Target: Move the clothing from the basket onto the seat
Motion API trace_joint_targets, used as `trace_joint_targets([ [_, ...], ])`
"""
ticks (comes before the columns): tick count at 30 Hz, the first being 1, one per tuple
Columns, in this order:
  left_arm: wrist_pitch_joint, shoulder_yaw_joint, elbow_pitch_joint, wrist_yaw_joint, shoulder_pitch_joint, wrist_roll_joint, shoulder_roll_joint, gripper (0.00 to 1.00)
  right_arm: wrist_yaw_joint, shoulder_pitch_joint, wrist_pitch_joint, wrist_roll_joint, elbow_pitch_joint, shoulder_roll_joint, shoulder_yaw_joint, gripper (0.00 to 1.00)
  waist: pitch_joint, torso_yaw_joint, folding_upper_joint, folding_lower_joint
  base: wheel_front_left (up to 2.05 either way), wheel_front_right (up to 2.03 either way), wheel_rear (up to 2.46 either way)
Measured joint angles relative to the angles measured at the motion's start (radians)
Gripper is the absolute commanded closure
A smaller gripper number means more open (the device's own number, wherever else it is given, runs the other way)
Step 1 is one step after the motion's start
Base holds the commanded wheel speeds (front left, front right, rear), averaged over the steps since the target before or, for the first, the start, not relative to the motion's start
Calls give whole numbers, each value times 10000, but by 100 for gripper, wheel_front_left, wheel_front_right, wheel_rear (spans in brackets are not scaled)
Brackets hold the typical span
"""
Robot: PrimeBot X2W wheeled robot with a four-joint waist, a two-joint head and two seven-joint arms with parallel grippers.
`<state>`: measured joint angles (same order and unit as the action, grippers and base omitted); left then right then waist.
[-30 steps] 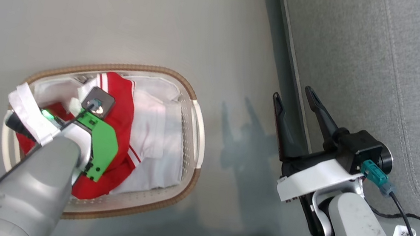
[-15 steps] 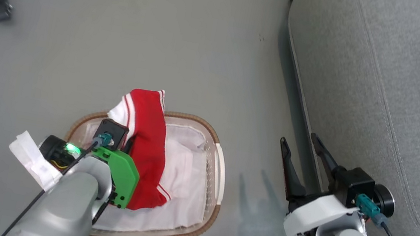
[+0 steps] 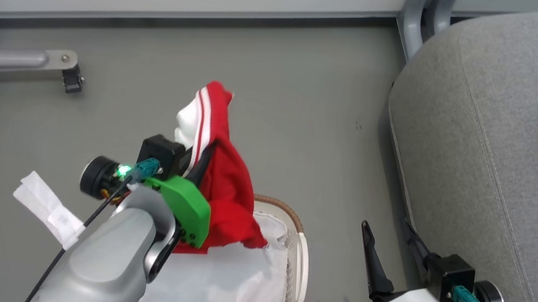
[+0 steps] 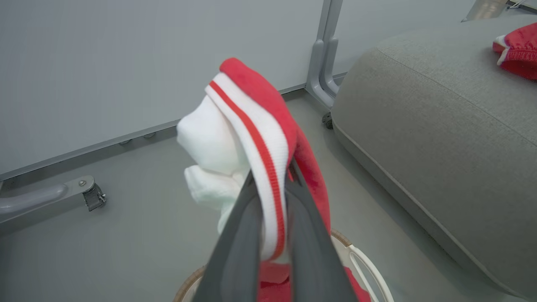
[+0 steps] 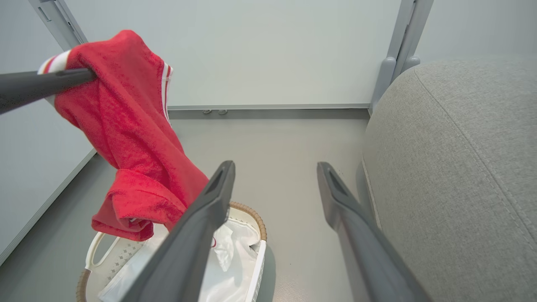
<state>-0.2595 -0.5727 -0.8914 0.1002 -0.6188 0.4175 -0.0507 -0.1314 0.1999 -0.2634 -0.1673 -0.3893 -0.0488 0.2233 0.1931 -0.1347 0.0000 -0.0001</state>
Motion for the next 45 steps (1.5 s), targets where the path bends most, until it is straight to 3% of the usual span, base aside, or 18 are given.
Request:
trace_joint_targets([
  [9,-29,282,2727,-332,64,-188,0,100,0,-319,0,27,-65,0,-6,0,-676,344,0,0,0,0,0],
  [20,-44,602,5371,-433,422,-525,-127,100,0,-536,0,4,-79,0,-36,0,-953,537,0,0,0,0,0],
  [32,119,527,6008,-535,851,-391,-213,100,0,-540,0,-61,405,-6,245,0,-1098,560,0,0,0,0,0],
  [45,165,217,6100,-502,853,-307,-201,100,0,2157,0,-431,1384,2,2468,0,-804,784,0,0,0,0,0],
])
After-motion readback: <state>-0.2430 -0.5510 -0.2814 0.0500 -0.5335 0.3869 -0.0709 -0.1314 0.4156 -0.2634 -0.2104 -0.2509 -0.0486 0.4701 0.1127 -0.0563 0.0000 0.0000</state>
